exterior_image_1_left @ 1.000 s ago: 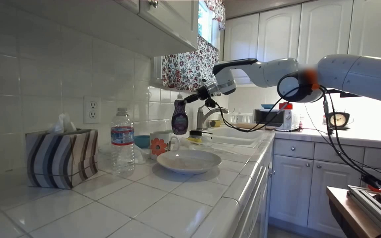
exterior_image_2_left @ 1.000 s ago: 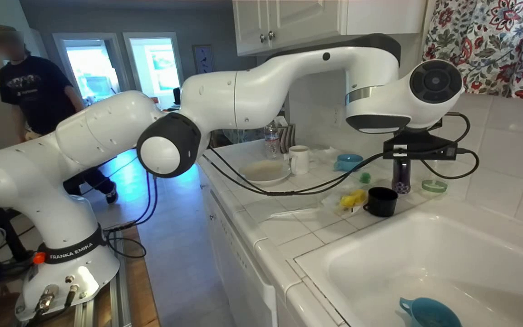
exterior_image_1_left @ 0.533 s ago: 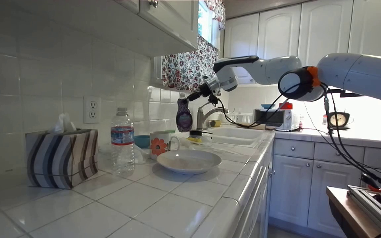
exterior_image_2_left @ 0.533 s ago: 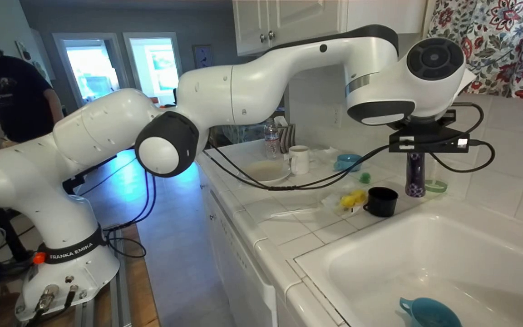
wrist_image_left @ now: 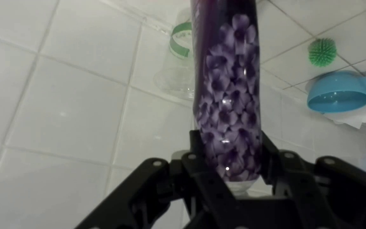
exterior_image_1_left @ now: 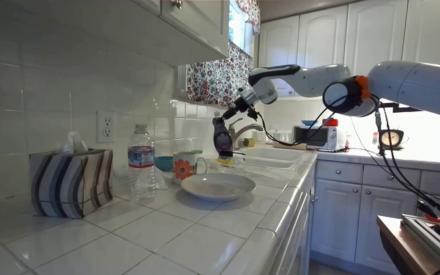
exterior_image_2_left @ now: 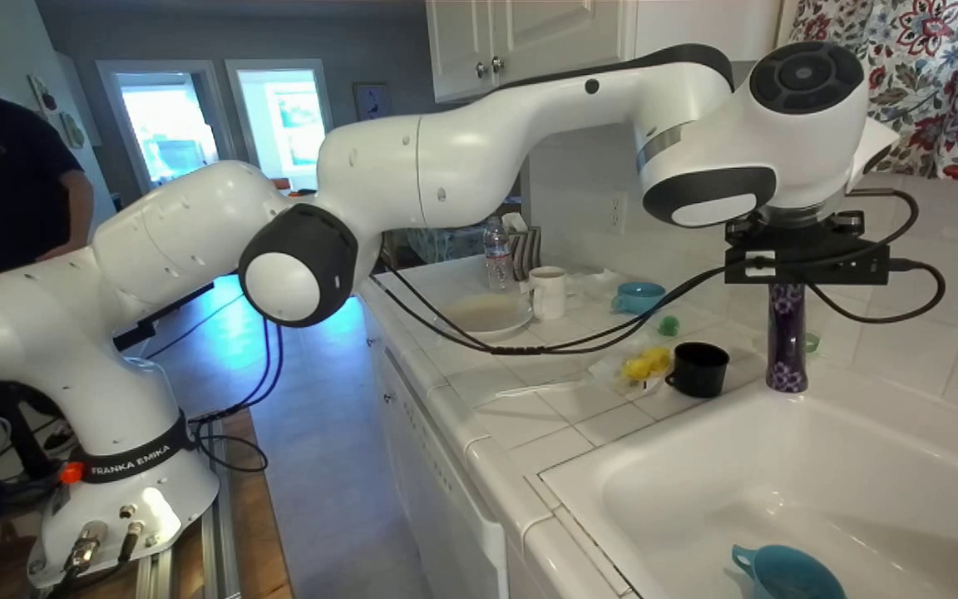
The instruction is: Pour some dishwashing liquid in the sink.
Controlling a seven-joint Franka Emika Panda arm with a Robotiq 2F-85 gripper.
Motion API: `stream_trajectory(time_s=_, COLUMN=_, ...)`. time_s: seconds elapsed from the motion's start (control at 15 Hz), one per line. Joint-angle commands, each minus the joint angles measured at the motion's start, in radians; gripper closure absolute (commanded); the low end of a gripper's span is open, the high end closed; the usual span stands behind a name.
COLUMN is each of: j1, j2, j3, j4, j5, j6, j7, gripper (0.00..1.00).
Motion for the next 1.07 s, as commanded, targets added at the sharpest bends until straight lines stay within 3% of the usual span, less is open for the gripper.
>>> stream_trajectory(time_s=0.0, j1=-0.008, j2=-0.032, j3=0.012, j4=0.0, j5=-0.133, j6=-0.008, j7=0.069, gripper=0.82)
stream_trajectory(time_s=0.47, j1=-0.003, j2=-0.068, j3=0.033, j4=0.001, j5=-0.335, j6=-0.04, j7=0.171, gripper=0.82)
stream_trajectory(time_s=0.8, j1=-0.006, j2=-0.08, j3=0.062, j4=0.001, j5=-0.357, j6=-0.054, j7=0.236, gripper=0.82)
stream_trajectory(time_s=0.87, j1=-0.006, j2=-0.058, j3=0.067, j4=0.001, j5=-0.362, j6=-0.037, j7=0.199, gripper=0.57)
stream_trajectory(time_s=1.0, j1=-0.007, j2=-0.06, j3=0.074, j4=0.001, j5=-0.361, j6=-0.037, j7=0.215, gripper=0.57)
